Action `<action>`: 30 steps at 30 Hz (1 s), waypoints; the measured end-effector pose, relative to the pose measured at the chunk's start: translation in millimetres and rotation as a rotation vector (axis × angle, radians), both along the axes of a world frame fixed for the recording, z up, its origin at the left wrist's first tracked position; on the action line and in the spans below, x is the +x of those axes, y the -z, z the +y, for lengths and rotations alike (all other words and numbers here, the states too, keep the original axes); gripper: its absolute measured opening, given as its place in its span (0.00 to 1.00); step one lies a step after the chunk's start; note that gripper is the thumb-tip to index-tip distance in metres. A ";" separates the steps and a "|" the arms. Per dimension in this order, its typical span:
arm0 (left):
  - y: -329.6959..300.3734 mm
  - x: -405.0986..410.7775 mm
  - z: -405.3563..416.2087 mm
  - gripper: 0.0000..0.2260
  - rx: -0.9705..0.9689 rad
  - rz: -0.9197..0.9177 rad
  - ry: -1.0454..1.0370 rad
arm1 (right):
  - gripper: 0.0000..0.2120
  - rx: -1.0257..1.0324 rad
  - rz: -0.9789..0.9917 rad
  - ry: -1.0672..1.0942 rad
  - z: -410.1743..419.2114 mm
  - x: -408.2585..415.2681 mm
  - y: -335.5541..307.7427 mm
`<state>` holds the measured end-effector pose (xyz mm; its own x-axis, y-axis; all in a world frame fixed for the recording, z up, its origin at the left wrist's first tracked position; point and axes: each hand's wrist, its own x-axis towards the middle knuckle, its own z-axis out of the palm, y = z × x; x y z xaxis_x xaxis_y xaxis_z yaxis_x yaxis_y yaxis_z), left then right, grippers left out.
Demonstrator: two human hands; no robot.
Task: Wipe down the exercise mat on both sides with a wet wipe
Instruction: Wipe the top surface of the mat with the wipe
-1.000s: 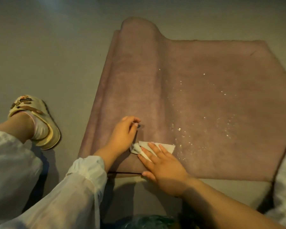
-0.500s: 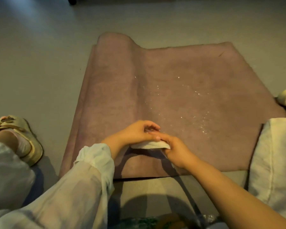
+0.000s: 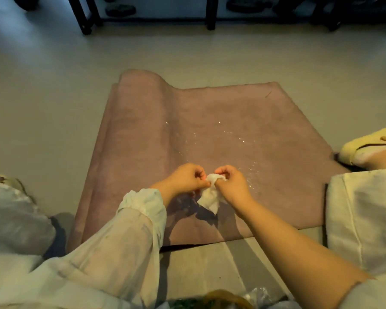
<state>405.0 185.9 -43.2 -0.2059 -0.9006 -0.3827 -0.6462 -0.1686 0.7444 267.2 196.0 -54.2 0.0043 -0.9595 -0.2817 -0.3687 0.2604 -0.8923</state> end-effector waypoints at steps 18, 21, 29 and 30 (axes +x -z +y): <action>62.9 84.5 15.7 0.21 -0.297 -0.392 -0.211 | 0.03 -0.057 0.484 0.186 29.3 -23.0 83.6; 67.6 93.8 14.5 0.18 -0.247 -0.318 -0.219 | 0.16 -0.006 0.422 -0.010 57.1 20.2 99.8; 72.9 105.4 6.5 0.14 -0.190 -0.251 -0.165 | 0.30 -0.309 0.713 -0.557 95.3 109.6 93.9; 74.1 105.6 6.4 0.13 -0.183 -0.236 -0.171 | 0.31 -0.374 0.761 -0.704 95.8 108.4 94.2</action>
<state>510.6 192.3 -117.3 0.0286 -0.9727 -0.2305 -0.7780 -0.1664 0.6058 375.5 291.8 -148.3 0.5323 -0.8358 -0.1347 -0.8153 -0.4632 -0.3474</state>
